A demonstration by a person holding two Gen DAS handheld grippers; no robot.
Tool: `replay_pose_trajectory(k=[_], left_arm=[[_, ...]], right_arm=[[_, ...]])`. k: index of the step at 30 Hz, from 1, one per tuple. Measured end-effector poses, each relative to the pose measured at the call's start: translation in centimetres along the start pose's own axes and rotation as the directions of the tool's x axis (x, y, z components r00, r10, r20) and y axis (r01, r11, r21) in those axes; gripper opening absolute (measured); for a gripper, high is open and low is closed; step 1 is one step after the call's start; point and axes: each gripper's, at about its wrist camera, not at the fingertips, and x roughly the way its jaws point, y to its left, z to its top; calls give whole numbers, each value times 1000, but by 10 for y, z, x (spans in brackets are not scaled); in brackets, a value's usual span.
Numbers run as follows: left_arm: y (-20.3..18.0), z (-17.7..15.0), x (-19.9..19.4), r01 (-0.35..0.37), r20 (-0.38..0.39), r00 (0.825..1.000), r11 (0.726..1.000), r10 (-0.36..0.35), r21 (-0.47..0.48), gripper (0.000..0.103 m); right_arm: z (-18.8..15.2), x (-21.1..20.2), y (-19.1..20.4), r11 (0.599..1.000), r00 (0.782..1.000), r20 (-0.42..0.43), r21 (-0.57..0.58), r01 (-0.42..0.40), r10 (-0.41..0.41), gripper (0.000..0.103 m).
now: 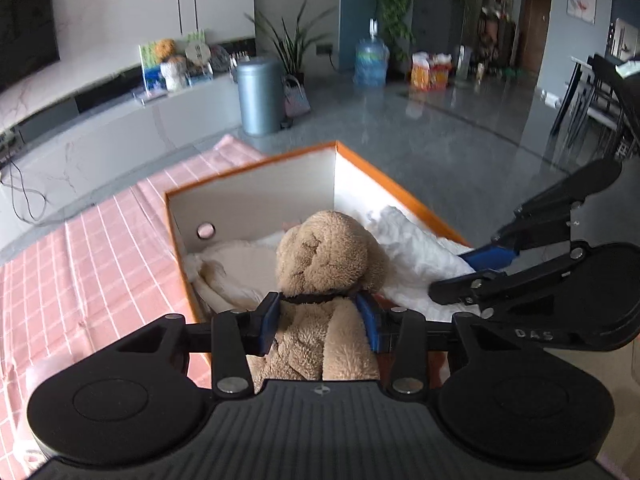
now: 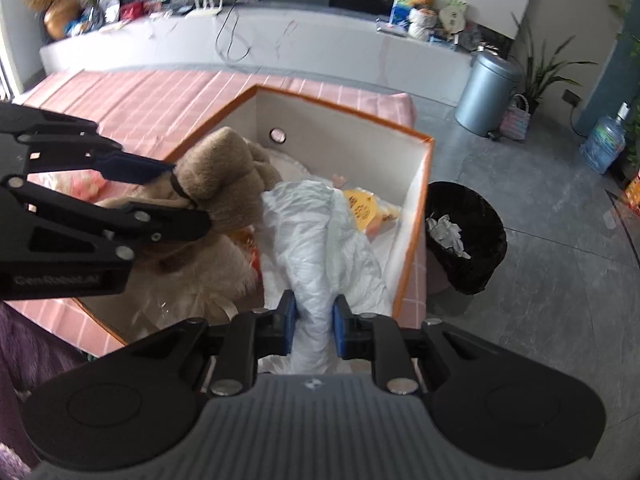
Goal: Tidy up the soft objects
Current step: 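Carry the plush slipper and white bag into the orange box and open both tools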
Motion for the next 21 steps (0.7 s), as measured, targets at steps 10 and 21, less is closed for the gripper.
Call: replay_pose_trajectory(k=[10, 21], left_arm=[[-10, -7, 23, -24, -72, 997, 995, 32, 98, 47], [-12, -6, 36, 22, -108, 994, 988, -6, 154, 47]], right_arm=[[0, 40, 3, 999, 993, -119, -41, -21, 16, 18], [-4, 50, 12, 993, 986, -166, -115, -30, 11, 35]])
